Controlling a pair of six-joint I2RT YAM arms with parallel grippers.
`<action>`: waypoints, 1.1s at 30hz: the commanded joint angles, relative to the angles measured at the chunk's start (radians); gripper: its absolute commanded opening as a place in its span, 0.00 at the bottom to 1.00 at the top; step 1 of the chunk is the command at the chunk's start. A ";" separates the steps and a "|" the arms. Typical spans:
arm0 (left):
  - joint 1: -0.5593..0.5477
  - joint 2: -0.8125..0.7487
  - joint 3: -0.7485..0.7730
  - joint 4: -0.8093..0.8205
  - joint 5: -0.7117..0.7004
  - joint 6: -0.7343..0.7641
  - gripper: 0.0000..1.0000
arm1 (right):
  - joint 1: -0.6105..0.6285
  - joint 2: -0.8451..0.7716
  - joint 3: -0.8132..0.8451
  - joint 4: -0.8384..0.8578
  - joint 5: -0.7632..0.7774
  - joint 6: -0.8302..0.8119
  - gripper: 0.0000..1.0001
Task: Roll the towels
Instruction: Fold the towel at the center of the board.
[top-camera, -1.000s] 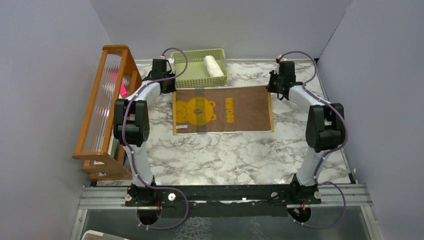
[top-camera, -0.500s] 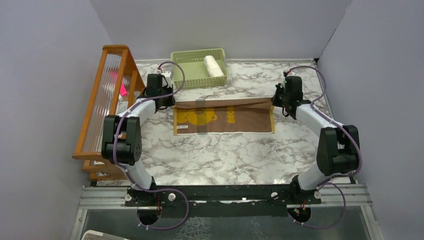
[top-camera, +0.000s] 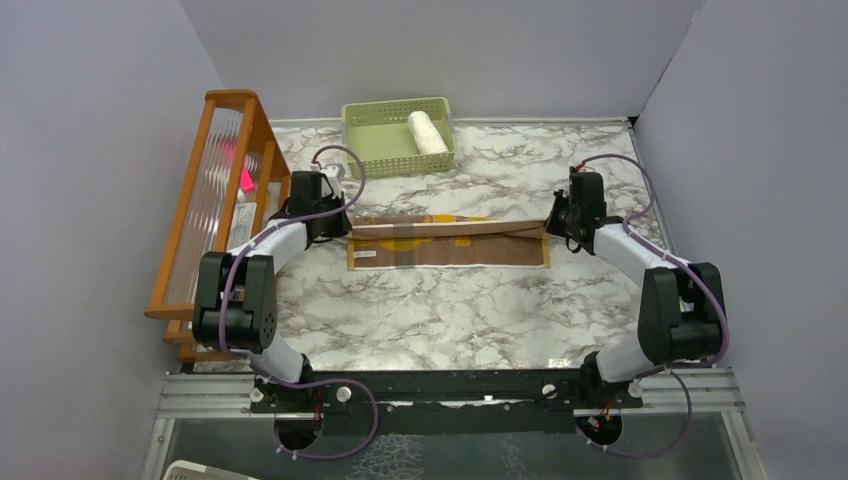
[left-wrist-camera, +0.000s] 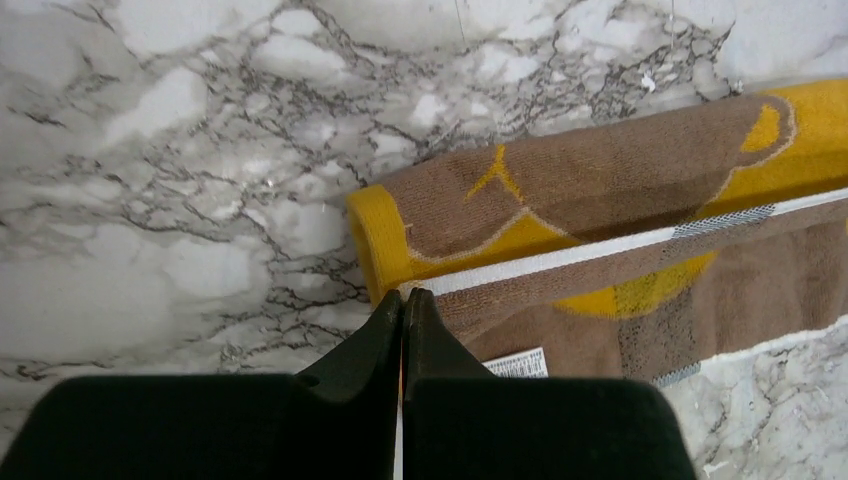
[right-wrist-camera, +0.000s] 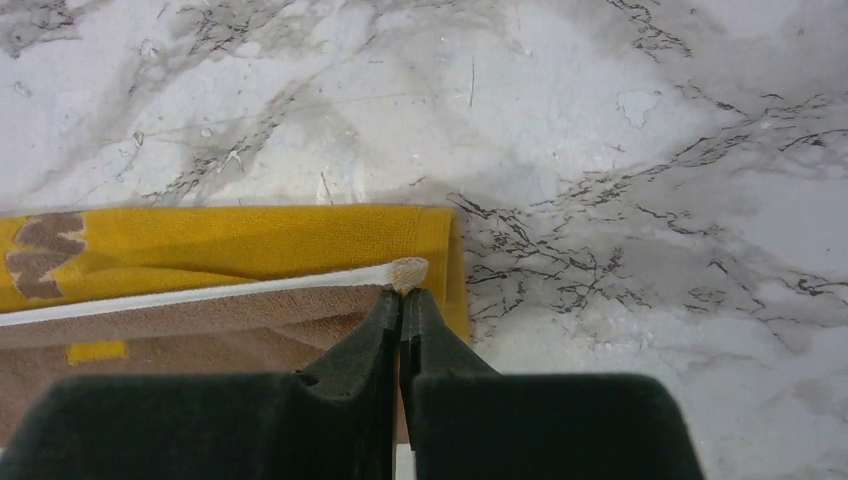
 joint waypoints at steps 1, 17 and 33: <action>0.009 -0.068 -0.045 -0.003 0.041 -0.028 0.00 | -0.008 -0.063 -0.002 -0.038 0.055 0.011 0.01; 0.008 -0.198 -0.187 0.016 0.075 -0.113 0.20 | -0.009 -0.161 -0.093 -0.077 0.076 0.053 0.17; 0.008 -0.256 -0.126 0.052 0.149 -0.189 0.42 | -0.008 -0.315 -0.179 0.025 -0.027 0.063 0.75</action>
